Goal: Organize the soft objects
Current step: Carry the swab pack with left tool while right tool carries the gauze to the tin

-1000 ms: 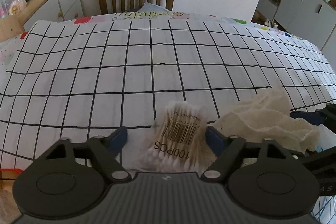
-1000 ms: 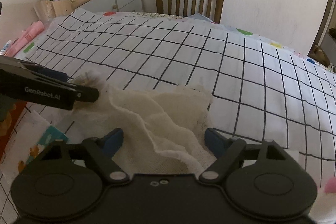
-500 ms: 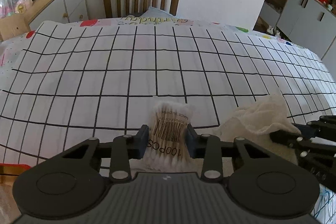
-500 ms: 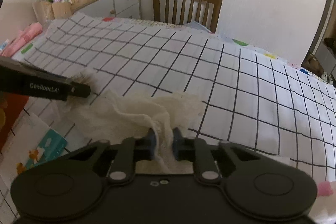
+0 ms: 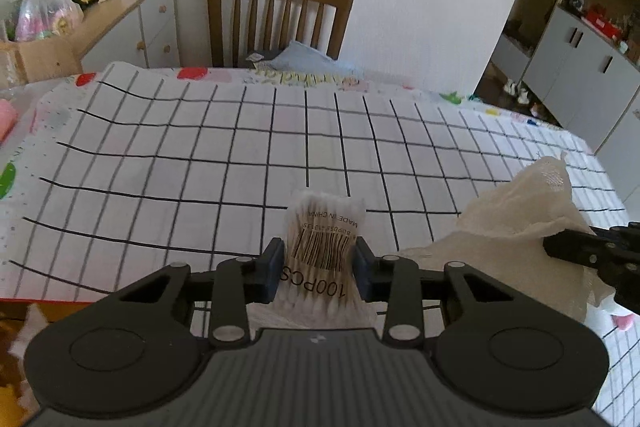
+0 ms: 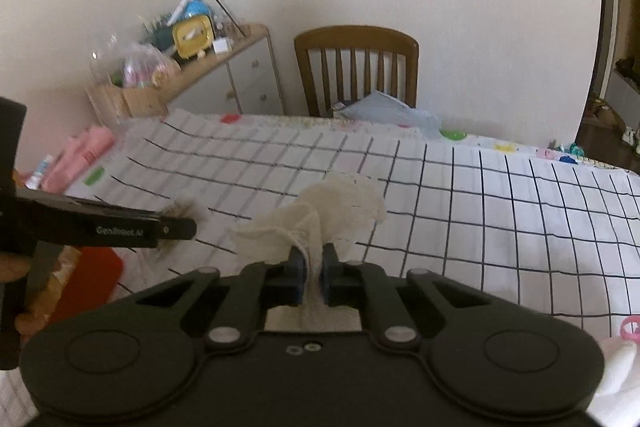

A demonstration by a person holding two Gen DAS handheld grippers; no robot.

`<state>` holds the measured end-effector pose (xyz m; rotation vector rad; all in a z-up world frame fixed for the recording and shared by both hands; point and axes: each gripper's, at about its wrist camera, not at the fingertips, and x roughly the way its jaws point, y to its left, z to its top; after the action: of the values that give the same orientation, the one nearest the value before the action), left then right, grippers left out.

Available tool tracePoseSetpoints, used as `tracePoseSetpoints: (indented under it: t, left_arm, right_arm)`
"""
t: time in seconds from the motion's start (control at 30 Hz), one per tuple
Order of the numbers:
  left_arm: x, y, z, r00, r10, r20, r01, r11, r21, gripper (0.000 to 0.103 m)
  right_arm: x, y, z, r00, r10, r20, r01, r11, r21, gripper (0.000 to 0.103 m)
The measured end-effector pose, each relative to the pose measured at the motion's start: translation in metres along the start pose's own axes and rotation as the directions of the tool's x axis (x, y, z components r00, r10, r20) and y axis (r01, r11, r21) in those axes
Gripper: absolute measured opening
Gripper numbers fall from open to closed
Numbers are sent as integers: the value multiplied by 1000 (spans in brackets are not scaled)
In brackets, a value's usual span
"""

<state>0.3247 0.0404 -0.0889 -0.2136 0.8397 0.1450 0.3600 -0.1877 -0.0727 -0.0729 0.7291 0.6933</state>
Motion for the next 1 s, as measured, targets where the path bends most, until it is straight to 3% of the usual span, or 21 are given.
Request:
tracePoseSetpoints:
  t: [0.43, 1.0]
  left_arm:
    - [-81, 27, -10, 999, 24, 49, -23, 1000, -21, 35]
    - [-169, 101, -37, 990, 79, 118, -70, 994, -79, 35]
  right_arm:
    - [-61, 51, 19, 995, 83, 60, -82, 996, -19, 8]
    - [-81, 162, 26, 979, 186, 82, -174, 975, -140, 8]
